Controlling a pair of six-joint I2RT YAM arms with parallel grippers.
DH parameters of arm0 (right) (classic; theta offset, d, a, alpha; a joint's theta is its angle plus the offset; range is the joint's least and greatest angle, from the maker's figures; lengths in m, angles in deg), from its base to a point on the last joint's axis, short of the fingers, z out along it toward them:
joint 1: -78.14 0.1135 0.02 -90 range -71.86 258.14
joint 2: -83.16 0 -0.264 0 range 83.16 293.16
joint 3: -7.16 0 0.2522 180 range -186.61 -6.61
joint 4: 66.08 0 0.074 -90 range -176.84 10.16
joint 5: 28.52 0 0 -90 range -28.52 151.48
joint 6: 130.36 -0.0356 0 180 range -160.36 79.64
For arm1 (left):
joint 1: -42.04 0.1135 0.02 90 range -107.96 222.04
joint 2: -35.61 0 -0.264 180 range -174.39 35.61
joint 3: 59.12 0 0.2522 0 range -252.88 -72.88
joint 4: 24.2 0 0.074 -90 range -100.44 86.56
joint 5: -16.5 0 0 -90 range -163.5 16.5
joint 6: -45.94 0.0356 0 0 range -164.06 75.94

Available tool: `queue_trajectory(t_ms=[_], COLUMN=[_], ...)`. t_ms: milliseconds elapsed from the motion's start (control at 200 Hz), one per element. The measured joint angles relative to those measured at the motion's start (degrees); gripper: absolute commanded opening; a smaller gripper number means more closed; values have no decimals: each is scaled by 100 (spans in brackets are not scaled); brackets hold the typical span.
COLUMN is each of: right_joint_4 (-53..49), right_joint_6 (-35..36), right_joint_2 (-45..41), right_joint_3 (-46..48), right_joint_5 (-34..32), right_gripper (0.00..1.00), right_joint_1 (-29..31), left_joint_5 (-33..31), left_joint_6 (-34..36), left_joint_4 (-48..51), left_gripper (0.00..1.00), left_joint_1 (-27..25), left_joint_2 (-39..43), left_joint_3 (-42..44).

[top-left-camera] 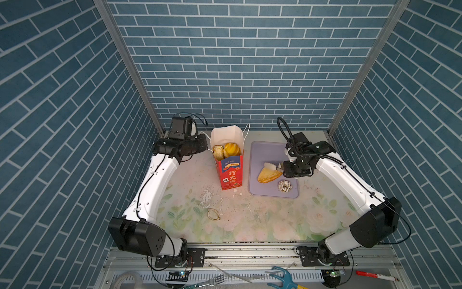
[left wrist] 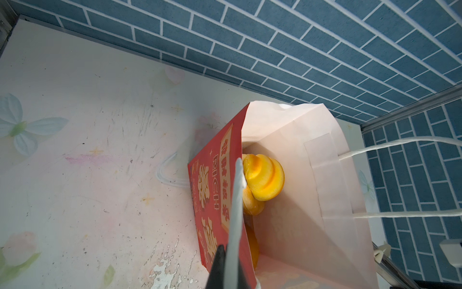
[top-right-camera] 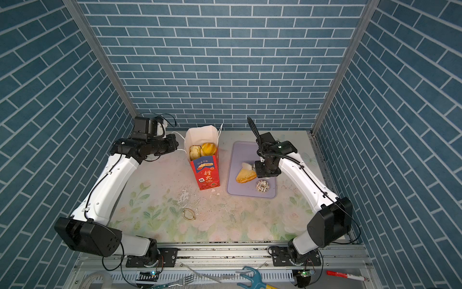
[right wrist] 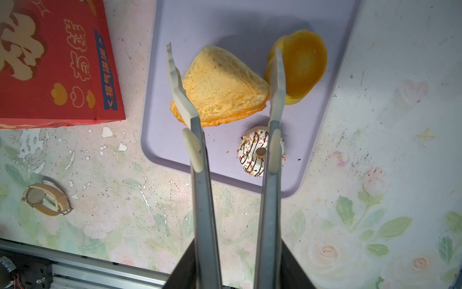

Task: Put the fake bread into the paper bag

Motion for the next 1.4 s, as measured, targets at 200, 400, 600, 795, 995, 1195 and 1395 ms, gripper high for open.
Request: queue_trajectory(t_ms=[200, 400, 600, 795, 995, 1195, 1395], right_joint_4=[-72, -199, -275, -247, -85, 188, 387], right_joint_6=[-216, -428, -684, -833, -909, -970, -981], right_joint_2=[-358, -442, -555, -540, -376, -76, 140], right_joint_3=[269, 269, 339, 437, 551, 595, 595], right_joint_5=[-98, -118, -13, 127, 321, 518, 612], right_gripper=[44, 43, 42, 41, 41, 41, 43], right_joint_1=[-2, 0, 118, 221, 227, 227, 232], left_joint_5=[17, 20, 20, 20, 17, 13, 13], left_joint_6=[0, 4, 17, 37, 46, 61, 68], left_joint_4=[-24, -39, -42, -42, -42, -42, -39], left_gripper=[0, 0, 0, 0, 0, 0, 0], left_joint_1=[0, 0, 0, 0, 0, 0, 0], left_joint_2=[2, 2, 2, 2, 2, 2, 2], left_joint_3=[7, 7, 7, 7, 7, 9, 9])
